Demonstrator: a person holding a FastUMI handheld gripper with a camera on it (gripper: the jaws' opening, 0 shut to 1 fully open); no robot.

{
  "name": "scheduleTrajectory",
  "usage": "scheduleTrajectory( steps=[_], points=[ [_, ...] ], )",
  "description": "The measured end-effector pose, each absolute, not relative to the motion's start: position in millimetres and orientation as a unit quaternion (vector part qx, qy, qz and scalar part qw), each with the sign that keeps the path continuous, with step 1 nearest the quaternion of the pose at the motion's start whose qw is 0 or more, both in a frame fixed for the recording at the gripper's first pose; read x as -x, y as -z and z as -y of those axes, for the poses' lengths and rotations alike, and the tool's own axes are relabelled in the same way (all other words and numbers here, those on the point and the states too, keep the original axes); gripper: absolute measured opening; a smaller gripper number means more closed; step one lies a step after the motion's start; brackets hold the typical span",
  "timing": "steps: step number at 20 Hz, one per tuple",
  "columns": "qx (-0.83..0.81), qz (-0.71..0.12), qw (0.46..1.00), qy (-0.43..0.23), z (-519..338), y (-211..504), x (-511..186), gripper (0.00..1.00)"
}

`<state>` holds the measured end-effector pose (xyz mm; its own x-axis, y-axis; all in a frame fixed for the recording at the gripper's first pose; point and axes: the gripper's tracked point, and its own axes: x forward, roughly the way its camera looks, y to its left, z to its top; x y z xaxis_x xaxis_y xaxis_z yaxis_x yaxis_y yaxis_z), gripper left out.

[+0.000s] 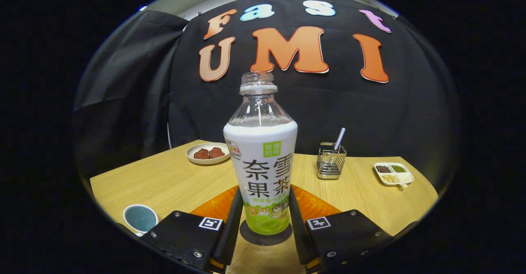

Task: Take the bottle from table, then pour the juice into the cup, finally place the bottle on the coaster

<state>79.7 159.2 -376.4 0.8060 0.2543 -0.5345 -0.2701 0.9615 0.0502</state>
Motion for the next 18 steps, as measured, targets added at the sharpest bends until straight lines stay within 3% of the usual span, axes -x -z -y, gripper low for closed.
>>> scheduleTrajectory(
  steps=[15,18],
  points=[
    [0.007,-0.311,0.941,-0.137,-162,417,-74,0.60],
    [0.010,-0.315,0.939,-0.137,-159,418,-69,0.66]
  ],
)
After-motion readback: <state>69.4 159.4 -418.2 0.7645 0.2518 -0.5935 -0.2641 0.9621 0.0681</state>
